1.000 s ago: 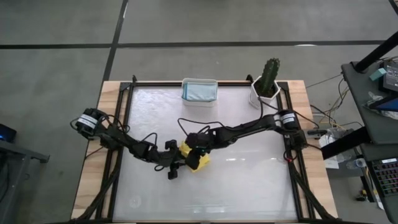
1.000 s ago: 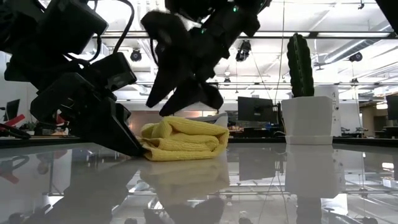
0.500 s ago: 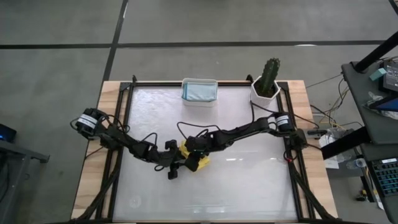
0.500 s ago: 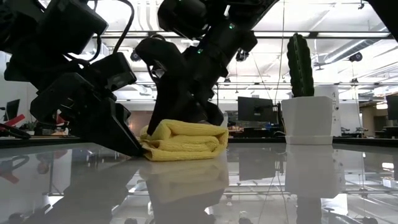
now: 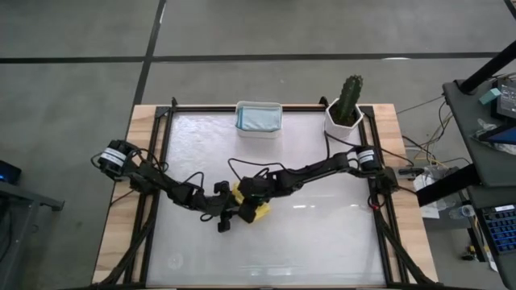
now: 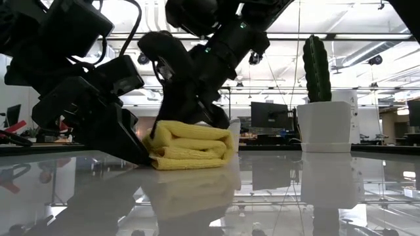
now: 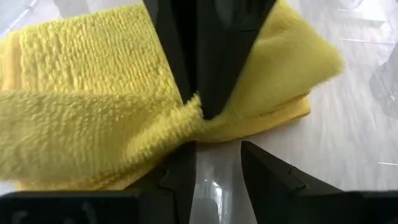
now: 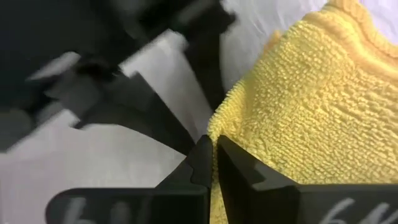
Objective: Fold microfiber towels
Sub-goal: Fold the yellow cloth
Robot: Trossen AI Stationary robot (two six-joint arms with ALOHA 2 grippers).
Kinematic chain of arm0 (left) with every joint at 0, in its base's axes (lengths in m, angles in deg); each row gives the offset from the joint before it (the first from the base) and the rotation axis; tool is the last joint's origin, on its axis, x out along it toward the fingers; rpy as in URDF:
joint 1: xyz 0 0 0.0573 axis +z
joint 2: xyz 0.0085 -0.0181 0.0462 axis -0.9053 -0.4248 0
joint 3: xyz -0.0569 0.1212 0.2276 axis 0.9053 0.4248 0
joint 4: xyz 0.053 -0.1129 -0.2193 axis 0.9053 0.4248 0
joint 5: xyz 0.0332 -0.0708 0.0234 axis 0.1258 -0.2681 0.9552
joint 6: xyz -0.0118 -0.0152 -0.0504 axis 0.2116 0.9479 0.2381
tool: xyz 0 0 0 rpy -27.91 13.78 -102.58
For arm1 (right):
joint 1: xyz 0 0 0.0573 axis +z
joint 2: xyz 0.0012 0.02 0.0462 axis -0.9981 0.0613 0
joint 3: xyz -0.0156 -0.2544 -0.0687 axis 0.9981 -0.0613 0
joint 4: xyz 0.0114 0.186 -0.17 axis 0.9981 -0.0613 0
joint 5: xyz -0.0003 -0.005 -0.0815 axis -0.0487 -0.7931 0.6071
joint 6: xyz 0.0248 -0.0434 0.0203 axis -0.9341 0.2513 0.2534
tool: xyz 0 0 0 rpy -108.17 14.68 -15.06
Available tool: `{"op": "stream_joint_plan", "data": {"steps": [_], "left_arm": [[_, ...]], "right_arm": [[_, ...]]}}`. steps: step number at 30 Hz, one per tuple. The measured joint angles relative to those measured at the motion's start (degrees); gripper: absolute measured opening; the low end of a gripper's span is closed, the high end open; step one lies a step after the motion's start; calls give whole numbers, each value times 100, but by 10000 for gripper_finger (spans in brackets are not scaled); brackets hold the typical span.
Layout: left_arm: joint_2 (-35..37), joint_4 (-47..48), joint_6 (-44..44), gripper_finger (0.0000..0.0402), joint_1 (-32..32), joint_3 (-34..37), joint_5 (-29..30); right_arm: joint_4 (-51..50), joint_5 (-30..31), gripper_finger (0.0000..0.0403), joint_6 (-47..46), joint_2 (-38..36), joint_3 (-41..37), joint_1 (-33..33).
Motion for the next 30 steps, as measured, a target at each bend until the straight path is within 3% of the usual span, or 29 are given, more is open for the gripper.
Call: {"op": "stream_joint_plan", "data": {"steps": [15,30], "left_arm": [[124,130,6,113,2,4,-153],[1397,1760,9,113,-11,-8,-654]], "right_arm": [[156,10,20,-53,33,-27,60],[128,-61,70,168,-14,46,60]]}}
